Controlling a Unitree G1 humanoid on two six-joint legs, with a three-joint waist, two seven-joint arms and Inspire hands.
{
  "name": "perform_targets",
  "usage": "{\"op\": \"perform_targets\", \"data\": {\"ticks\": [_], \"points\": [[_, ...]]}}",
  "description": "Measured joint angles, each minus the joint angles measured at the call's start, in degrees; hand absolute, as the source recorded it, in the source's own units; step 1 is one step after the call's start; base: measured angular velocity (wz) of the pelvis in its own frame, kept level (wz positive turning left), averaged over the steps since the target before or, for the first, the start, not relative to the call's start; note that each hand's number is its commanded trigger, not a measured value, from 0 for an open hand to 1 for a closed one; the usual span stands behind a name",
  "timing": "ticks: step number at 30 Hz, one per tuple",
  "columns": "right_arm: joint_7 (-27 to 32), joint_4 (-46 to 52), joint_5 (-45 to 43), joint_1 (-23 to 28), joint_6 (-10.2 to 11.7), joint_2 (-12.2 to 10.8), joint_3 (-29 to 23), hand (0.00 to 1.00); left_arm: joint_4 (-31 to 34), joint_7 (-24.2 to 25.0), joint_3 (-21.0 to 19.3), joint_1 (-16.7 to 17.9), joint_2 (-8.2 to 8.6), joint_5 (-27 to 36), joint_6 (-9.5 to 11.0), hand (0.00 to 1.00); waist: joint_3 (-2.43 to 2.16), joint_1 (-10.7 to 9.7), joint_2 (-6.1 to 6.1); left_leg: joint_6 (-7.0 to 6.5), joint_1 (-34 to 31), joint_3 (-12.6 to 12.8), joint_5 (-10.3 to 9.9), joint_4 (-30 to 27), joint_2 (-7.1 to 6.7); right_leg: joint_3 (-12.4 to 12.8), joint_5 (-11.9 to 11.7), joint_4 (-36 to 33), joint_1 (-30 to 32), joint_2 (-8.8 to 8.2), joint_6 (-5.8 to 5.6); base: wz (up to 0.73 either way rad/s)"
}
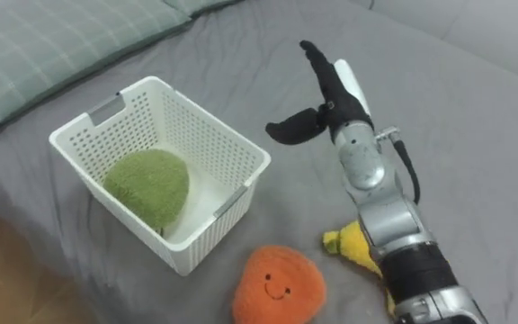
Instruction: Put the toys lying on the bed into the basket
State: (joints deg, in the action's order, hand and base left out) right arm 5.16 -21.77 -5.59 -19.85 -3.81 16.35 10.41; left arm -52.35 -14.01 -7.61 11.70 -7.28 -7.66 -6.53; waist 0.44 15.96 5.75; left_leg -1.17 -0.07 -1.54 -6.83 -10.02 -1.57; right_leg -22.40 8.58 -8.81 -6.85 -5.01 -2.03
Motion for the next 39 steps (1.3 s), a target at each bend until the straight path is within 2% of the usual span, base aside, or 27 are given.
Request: {"op": "perform_targets", "data": {"ticks": [1,4,7,10,15,21,23,27,29,31,34,39], "points": [[-0.04,0.0,-0.07,2.15,0.02,0.35,-0.52,0.0,-0.32,-0.24,-0.01,0.09,-0.01,0.24,0.23,0.0,-0.21,-1.01,-0.23,-0.04,0.61,0.56,-0.04,0.41,0.05,0.48,0.01,0.01,-0.2,-0.01,-0.02,-0.29],[-0.07,-0.12,-0.17,4.51,-0.04,1.27,-0.59,0.0,0.22,-0.35,0.07,0.33,-0.03,0.89,0.26,0.0,-0.27,-3.81,-0.4,0.08,0.7,1.98,-0.18,0.67,0.47,2.0,-0.05,-0.15,0.64,0.24,0.08,-0.29],[-0.08,-0.44,-0.2,4.56,-0.04,2.38,-0.75,0.0,1.26,-0.27,0.22,0.1,0.0,1.35,0.37,0.0,-0.36,-5.62,-0.2,0.21,0.63,3.67,-0.29,0.95,0.92,3.79,-0.15,-0.26,1.68,0.61,0.24,-0.31],[-0.11,-0.46,-0.18,4.58,-0.04,2.56,-2.02,0.0,1.88,-0.25,0.19,-0.39,-0.05,1.36,0.64,0.0,-0.5,-6.5,0.29,0.26,0.93,4.58,-0.31,1.32,1.1,4.87,-0.19,0.08,2.06,0.86,0.28,-0.19],[-0.4,-2.37,-0.29,4.72,-0.03,2.54,-3.04,0.0,1.72,0.03,0.85,-1.45,-0.03,1.41,0.66,0.0,-0.26,-6.7,0.91,0.32,1.62,4.78,-0.48,1.92,1.16,5.04,-0.19,0.16,2.06,0.93,0.27,-0.03],[-0.3,-7.86,-0.54,4.71,-0.04,2.54,-3.04,0.0,0.35,0.04,1.08,-0.92,-0.14,3.35,1.25,0.0,-0.03,-6.22,1.35,0.42,1.79,5.84,-0.8,2.38,1.44,5.8,-0.19,0.13,2.51,1.12,0.27,-0.08],[-0.31,-9.81,-0.6,4.23,-0.04,2.46,-2.93,0.0,-0.16,0.03,1.16,-1.15,-0.36,3.51,1.47,0.0,0.24,-6.01,1.67,0.44,1.28,6.29,-0.82,2.35,1.6,6.2,-0.23,0.01,3.15,1.23,0.33,-0.12],[-0.28,-16.29,-0.97,1.06,0.01,2.48,-2.71,0.0,-1.65,0.53,2.21,-1.74,-1.45,3.59,1.68,0.0,0.32,-6.09,2.63,0.56,-0.84,6.74,-0.79,1.92,1.9,6.61,-0.46,-0.17,5.45,1.46,0.66,-0.06],[-0.24,-20.09,-0.9,-0.25,0.11,2.48,-2.61,0.0,-2.47,0.87,2.56,-3.04,-2.03,3.69,1.73,0.0,0.48,-6.11,3.27,0.61,-1.78,6.74,-0.8,1.51,2.02,6.55,-0.51,-0.19,6.16,1.56,0.74,0.02],[-0.24,-23.88,-0.83,-2.32,0.11,2.52,-2.17,0.0,-4.27,0.95,4.53,-5.88,-2.8,3.72,1.94,0.0,0.6,-5.81,3.88,0.62,-4.35,6.69,-0.79,0.63,2.18,6.54,-0.57,-0.98,8.54,1.58,0.84,0.0],[-0.05,-27.79,-1.37,-4.92,0.23,2.55,0.27,0.0,-7.41,1.24,4.54,-9.24,-2.88,3.7,2.69,0.0,0.79,-5.01,4.41,0.62,-6.25,6.94,-0.75,0.27,2.26,6.65,-0.77,-0.98,10.4,1.61,1.06,-0.05],[-0.13,-34.14,-3.21,-8.7,0.75,2.7,2.44,0.0,-8.07,2.09,4.47,-10.71,-3.01,3.69,4.02,0.0,0.84,-3.57,4.44,0.63,-8.65,6.84,-0.76,-0.16,2.3,6.52,-0.81,-0.95,12.65,1.62,1.08,0.01]]}}
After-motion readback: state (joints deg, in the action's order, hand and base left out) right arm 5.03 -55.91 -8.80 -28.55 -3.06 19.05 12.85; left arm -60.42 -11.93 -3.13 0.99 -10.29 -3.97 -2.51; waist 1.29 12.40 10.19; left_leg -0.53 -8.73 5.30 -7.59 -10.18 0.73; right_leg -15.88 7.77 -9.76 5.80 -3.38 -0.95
